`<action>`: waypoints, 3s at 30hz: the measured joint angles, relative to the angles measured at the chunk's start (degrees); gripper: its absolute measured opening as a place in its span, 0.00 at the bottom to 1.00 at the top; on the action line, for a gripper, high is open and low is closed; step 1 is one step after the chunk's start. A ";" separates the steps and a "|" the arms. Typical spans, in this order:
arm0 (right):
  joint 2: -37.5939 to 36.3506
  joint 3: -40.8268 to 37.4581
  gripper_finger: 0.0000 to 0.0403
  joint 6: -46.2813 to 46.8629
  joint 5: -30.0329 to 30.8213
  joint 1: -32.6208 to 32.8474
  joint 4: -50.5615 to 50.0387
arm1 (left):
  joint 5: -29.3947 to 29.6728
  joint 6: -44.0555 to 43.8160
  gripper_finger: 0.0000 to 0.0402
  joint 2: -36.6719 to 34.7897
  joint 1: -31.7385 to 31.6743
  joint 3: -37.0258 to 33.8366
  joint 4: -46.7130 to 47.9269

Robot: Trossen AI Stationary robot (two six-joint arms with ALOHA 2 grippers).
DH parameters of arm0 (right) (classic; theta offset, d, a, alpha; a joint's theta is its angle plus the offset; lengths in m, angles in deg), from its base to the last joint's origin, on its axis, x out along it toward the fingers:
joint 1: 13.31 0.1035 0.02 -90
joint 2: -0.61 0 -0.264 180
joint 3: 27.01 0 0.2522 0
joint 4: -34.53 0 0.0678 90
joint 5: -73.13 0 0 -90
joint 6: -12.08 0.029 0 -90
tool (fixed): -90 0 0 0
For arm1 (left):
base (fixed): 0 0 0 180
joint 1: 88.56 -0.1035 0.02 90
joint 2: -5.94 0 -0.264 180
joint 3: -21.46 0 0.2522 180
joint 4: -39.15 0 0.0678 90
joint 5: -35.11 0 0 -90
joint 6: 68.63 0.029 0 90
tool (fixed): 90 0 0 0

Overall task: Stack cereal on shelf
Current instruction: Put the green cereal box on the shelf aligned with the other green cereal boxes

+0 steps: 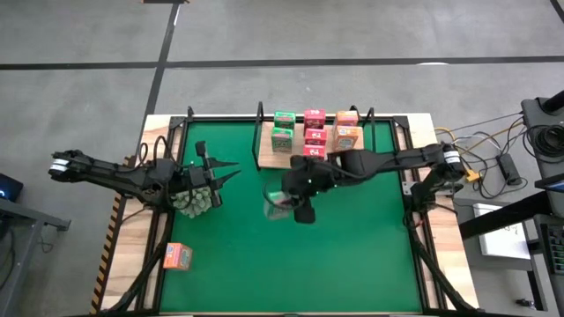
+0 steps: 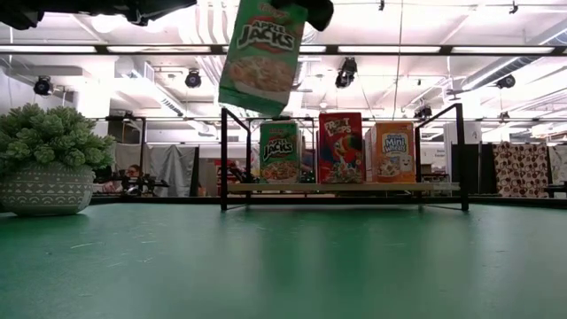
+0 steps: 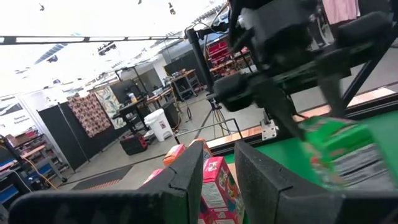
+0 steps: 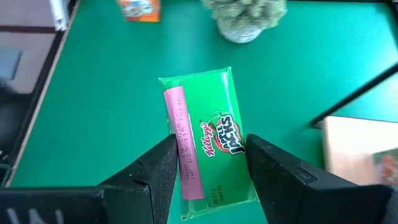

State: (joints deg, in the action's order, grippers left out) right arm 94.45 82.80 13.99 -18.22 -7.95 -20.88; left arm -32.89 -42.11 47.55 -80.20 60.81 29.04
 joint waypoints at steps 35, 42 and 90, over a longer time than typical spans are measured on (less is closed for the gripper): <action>4.81 0.31 0.44 -2.61 3.38 -18.19 3.47 | -0.02 1.95 0.19 -0.02 0.02 0.00 -0.55; 4.81 0.31 0.44 -1.76 4.25 -18.51 4.83 | -0.02 1.95 0.19 -0.01 0.01 0.00 -0.54; 4.85 -8.87 0.44 -7.13 7.54 -20.04 14.12 | -0.02 1.92 0.19 -0.01 0.01 0.00 -0.53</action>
State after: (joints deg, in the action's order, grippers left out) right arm 99.30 73.93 6.87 -10.68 -27.99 -6.76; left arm -32.91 -40.18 47.54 -80.19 60.81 28.50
